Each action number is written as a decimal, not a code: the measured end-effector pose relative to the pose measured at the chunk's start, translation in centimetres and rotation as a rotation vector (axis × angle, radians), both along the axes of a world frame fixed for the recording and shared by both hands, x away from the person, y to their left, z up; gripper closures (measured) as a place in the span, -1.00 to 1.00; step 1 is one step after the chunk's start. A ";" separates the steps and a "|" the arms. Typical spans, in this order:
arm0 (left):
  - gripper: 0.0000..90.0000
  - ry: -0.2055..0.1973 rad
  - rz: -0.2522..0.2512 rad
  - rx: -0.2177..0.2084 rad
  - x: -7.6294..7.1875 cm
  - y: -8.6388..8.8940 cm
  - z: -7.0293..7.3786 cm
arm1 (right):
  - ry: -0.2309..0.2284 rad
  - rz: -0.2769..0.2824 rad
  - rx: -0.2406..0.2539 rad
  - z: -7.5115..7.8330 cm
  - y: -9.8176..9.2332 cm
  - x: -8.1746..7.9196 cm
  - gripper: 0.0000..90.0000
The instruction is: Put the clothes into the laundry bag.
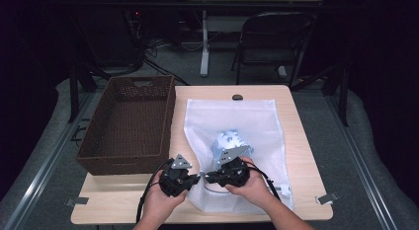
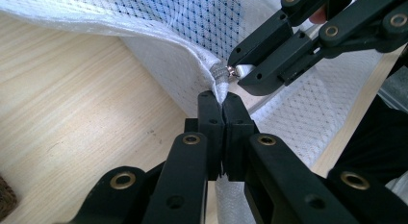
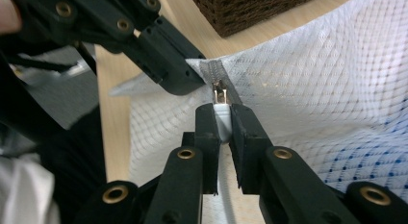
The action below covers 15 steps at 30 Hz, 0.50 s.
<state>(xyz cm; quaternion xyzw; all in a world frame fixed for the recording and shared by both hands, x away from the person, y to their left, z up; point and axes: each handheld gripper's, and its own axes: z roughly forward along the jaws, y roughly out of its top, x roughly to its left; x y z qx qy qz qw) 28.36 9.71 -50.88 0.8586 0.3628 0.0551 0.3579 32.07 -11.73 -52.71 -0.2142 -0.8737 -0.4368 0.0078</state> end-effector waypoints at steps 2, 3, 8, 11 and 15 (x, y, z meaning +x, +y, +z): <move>0.97 -0.001 -0.002 0.006 0.0 0.0 -0.1 | 0.064 0.004 0.038 -0.1 -0.3 0.3 0.81; 0.97 -0.001 -0.002 0.006 0.0 0.0 -0.1 | 0.064 0.004 0.038 -0.1 -0.3 0.3 0.81; 0.97 -0.004 -0.002 0.023 0.1 -0.2 -0.4 | 0.096 -0.020 0.060 -0.1 -0.6 0.5 0.82; 0.97 0.001 -0.010 0.034 0.1 -0.4 -0.7 | 0.095 -0.026 0.050 -0.2 -0.6 0.5 0.82; 0.97 0.000 -0.010 0.038 0.0 -0.6 -0.8 | 0.104 -0.040 0.046 -0.2 -0.6 0.6 0.82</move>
